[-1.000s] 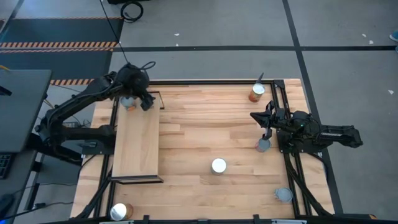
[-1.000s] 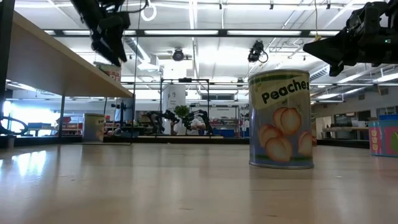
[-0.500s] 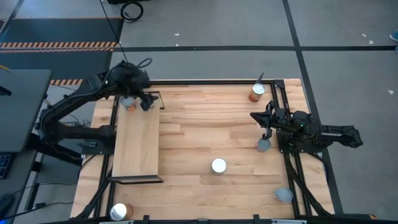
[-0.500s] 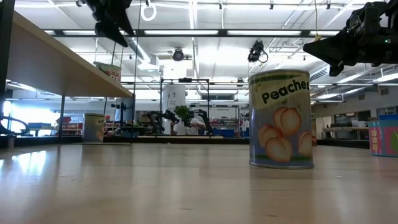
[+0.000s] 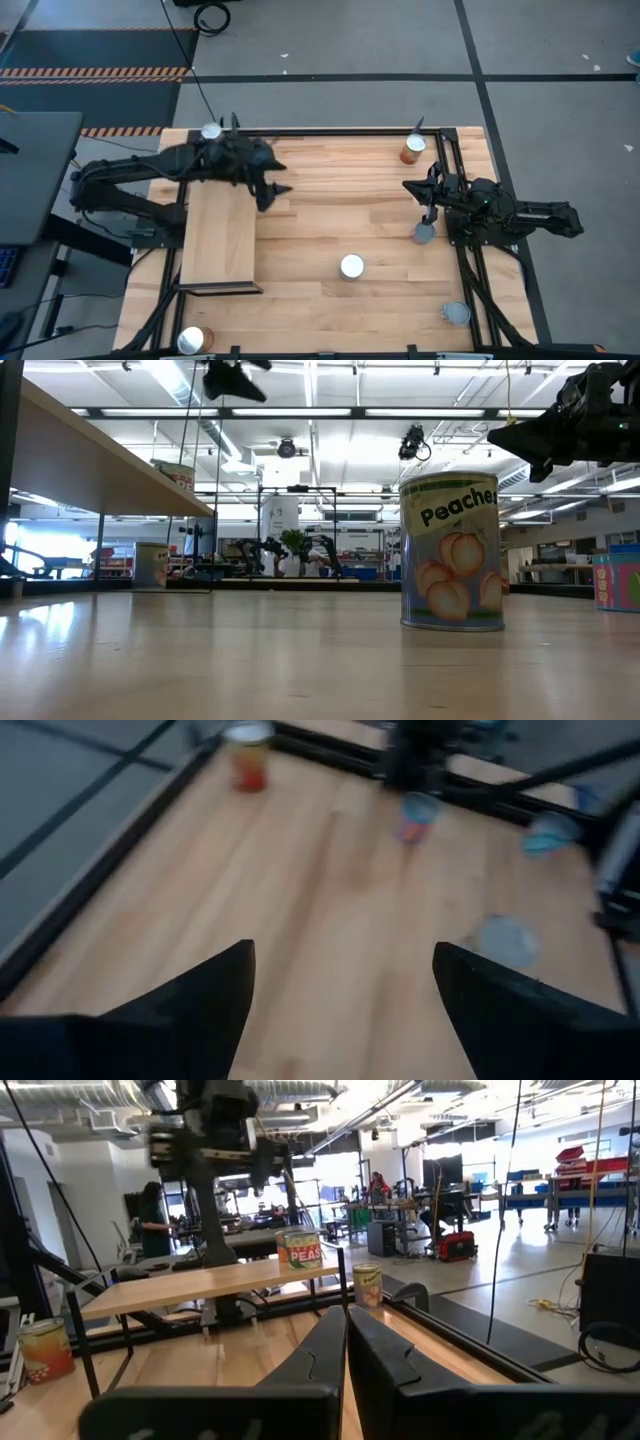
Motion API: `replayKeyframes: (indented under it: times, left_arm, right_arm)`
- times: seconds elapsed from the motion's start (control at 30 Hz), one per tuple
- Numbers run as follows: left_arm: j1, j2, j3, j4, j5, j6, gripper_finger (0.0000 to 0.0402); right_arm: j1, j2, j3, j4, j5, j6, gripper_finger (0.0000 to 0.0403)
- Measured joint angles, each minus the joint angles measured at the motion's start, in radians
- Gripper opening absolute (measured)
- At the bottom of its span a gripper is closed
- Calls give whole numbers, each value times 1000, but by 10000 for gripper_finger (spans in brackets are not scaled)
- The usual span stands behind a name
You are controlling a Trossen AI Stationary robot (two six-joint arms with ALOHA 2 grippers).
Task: Pick and place cans onto a shelf
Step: Put the bottom canned peaches on the shelf
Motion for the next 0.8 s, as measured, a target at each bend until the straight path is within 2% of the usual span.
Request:
replayKeyframes:
  times: [0.2, 0.37, 0.53, 0.67, 0.8]
  left_arm:
    - [-139, 100, 0, 166, 0, 8, 309]
    - [-210, 174, 0, 308, -1, -16, 309]
    - [-250, 222, 0, 402, -1, -52, 309]
    - [-274, 240, -1, 412, -2, -91, 309]
    - [-278, 239, -1, 430, -3, -105, 308]
  right_arm:
    - [0, 0, 0, 10, 0, 0, 20]
    - [0, 0, 0, 16, 0, 9, 20]
    - [0, 0, 0, 132, 7, 263, 20]
    - [0, 0, 0, 259, 2, 447, 20]
    - [5, 14, 6, 283, 5, 596, 20]
